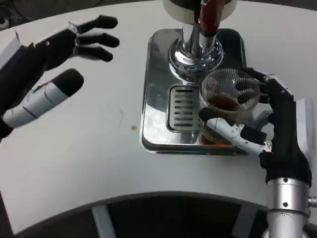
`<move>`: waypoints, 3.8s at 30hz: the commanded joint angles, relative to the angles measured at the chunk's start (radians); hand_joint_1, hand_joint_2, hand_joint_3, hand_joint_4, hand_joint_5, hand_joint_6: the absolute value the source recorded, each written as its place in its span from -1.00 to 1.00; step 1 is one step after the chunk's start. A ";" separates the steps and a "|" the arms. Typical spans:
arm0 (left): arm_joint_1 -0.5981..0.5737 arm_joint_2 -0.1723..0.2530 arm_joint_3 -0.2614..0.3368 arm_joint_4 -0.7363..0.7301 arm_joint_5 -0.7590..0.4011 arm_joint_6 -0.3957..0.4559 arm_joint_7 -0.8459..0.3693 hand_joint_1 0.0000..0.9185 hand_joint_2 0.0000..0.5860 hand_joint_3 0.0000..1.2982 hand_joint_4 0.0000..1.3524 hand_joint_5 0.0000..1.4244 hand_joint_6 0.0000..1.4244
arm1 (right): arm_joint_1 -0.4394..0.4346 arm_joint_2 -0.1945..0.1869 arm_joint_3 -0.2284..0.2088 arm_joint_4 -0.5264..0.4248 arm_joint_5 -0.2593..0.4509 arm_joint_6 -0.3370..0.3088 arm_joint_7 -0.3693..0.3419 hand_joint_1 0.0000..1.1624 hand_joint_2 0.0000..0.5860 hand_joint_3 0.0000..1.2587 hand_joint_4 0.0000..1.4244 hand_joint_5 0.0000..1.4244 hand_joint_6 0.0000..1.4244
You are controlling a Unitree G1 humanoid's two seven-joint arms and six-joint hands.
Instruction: Grasp the cup under the faucet to collect the drink, then remove the cup.
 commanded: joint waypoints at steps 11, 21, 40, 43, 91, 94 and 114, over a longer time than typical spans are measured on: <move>0.181 0.026 -0.007 -0.052 0.144 -0.029 0.043 -1.00 -0.52 -0.69 -0.67 -0.62 -0.72 | 0.141 -0.004 0.005 -0.207 0.007 -0.005 0.095 0.78 -0.64 0.31 0.31 0.56 0.72; 0.263 0.050 -0.008 -0.148 0.253 -0.014 0.081 -1.00 -0.52 -0.75 -0.81 -0.78 -0.81 | 0.184 0.003 0.022 -0.300 0.024 0.004 0.175 0.81 -0.65 0.33 0.34 0.58 0.77; 0.381 0.067 -0.003 -0.367 0.326 0.090 0.086 -1.00 -0.55 -0.83 -0.95 -0.89 -0.89 | 0.239 0.007 0.047 -0.405 0.088 -0.002 0.269 0.80 -0.67 0.37 0.39 0.60 0.81; 0.410 0.072 0.011 -0.411 0.346 0.105 0.084 -1.00 -0.55 -0.86 -0.98 -0.92 -0.90 | 0.253 0.002 0.059 -0.424 0.098 -0.007 0.293 0.79 -0.67 0.38 0.39 0.60 0.83; 0.725 0.091 0.205 -0.671 0.362 0.130 0.036 -1.00 -0.61 -1.00 -1.00 -1.00 -1.00 | 0.274 -0.145 0.088 -0.524 0.230 0.001 0.545 0.79 -0.67 0.42 0.42 0.66 0.86; 0.723 0.092 0.204 -0.671 0.361 0.130 0.035 -1.00 -0.61 -1.00 -1.00 -1.00 -1.00 | 0.275 -0.147 0.083 -0.526 0.233 0.002 0.547 0.79 -0.67 0.42 0.42 0.66 0.86; 0.717 0.092 0.196 -0.680 0.361 0.141 0.030 -1.00 -0.61 -0.99 -1.00 -1.00 -1.00 | 0.280 -0.149 0.064 -0.542 0.239 0.002 0.557 0.78 -0.68 0.44 0.44 0.67 0.88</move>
